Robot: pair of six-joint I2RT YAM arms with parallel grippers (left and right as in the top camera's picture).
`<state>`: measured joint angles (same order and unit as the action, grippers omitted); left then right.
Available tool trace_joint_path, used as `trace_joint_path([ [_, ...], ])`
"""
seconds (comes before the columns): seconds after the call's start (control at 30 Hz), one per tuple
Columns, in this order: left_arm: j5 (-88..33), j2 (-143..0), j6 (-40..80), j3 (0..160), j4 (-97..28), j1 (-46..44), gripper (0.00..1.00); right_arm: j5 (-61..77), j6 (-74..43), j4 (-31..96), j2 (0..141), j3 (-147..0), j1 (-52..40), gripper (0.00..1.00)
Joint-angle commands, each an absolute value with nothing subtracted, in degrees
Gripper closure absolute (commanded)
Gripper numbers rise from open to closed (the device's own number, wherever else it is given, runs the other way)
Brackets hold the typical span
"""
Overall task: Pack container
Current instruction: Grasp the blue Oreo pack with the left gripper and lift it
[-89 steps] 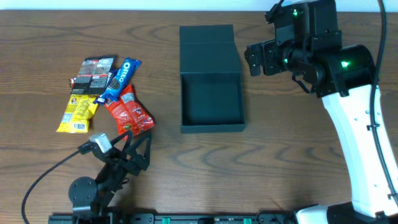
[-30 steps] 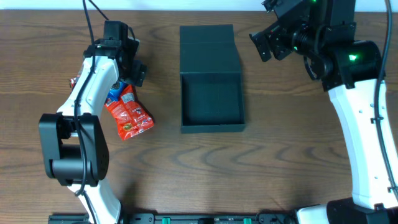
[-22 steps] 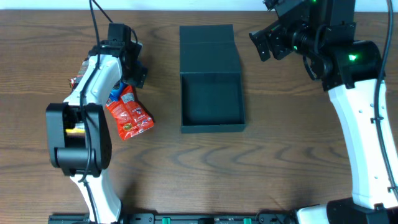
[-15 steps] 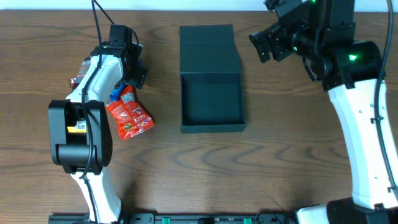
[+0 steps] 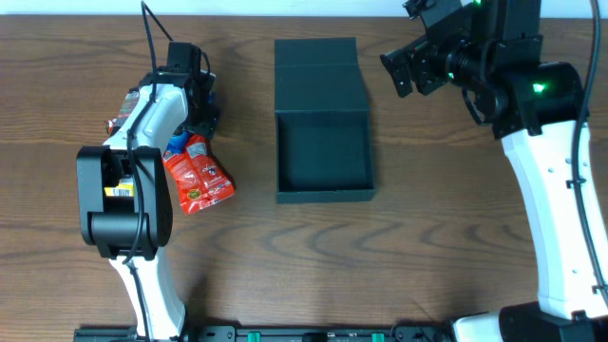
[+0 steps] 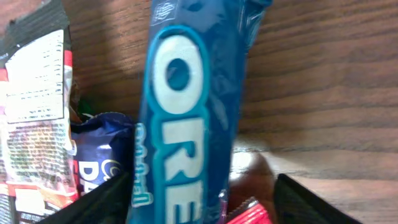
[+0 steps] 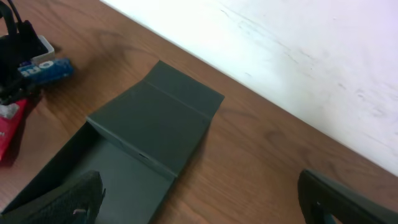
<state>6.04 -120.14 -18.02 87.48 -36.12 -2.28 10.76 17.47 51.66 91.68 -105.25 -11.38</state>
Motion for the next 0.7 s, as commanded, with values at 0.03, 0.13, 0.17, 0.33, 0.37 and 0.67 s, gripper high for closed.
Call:
trace_joint_path([
  [0.03, 6.59, -121.54, -18.0, 88.55, -36.6, -1.54, 0.36, 11.44, 16.25, 51.86, 92.01, -105.25, -10.9, 0.01],
  [0.13, 6.61, -121.54, -18.0, 88.55, -36.64, -1.41, 0.39, 11.44, 16.25, 51.83, 92.01, -105.25, -10.9, 0.01],
  [0.17, 6.61, -121.58, -18.0, 88.55, -36.67, -1.41, 0.39, 11.44, 16.25, 51.83, 92.01, -105.25, -10.9, 0.01],
  [0.33, 6.63, -121.97, -18.02, 88.55, -36.29, -1.39, 0.37, 11.44, 16.25, 51.83, 92.01, -105.25, -10.9, 0.01],
  [0.37, 6.63, -122.23, -18.02, 88.55, -36.16, -1.39, 0.38, 11.44, 16.25, 51.83, 92.01, -105.25, -10.9, 0.01],
  [0.67, 6.61, -123.44, -17.96, 88.66, -35.97, -1.41, 0.5, 11.44, 15.59, 51.72, 92.01, -105.25, -10.9, 0.01],
])
